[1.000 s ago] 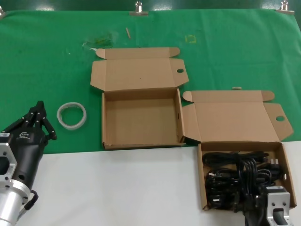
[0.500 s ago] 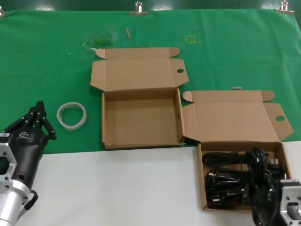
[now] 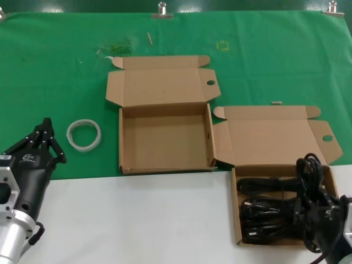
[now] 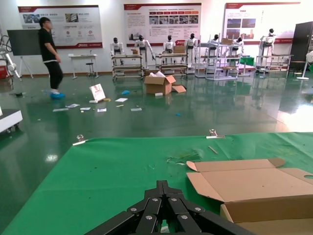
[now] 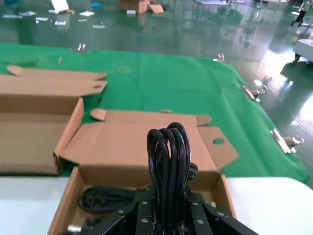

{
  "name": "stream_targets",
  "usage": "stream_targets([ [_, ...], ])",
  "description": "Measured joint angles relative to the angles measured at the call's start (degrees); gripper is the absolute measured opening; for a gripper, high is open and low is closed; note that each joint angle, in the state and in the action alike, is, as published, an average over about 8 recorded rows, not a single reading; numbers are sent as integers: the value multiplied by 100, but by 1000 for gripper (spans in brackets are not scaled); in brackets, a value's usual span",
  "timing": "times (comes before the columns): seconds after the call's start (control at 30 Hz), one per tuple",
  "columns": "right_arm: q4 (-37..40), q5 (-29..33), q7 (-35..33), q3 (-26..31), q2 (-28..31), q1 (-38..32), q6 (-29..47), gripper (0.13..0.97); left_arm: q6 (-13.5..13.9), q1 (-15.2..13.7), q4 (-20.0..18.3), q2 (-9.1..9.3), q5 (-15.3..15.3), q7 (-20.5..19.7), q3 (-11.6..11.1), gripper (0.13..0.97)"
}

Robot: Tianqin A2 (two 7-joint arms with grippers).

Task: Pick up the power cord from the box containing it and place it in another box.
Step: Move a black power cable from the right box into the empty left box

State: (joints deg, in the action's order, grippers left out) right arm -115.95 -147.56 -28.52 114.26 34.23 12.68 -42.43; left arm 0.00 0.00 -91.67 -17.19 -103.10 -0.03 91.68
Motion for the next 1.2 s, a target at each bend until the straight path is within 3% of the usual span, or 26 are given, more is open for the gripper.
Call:
stream_targets([
  [0.7,-205,77,243,-28,307,-779,503,227,0,0,0,0,0,0,0,140],
  [1.0,-80,-280,-178,607,168,-1760,413,227,0,0,0,0,0,0,0,140],
  [1.2,840,-500,-574,1284,-431,-2875,620,227,0,0,0,0,0,0,0,140],
])
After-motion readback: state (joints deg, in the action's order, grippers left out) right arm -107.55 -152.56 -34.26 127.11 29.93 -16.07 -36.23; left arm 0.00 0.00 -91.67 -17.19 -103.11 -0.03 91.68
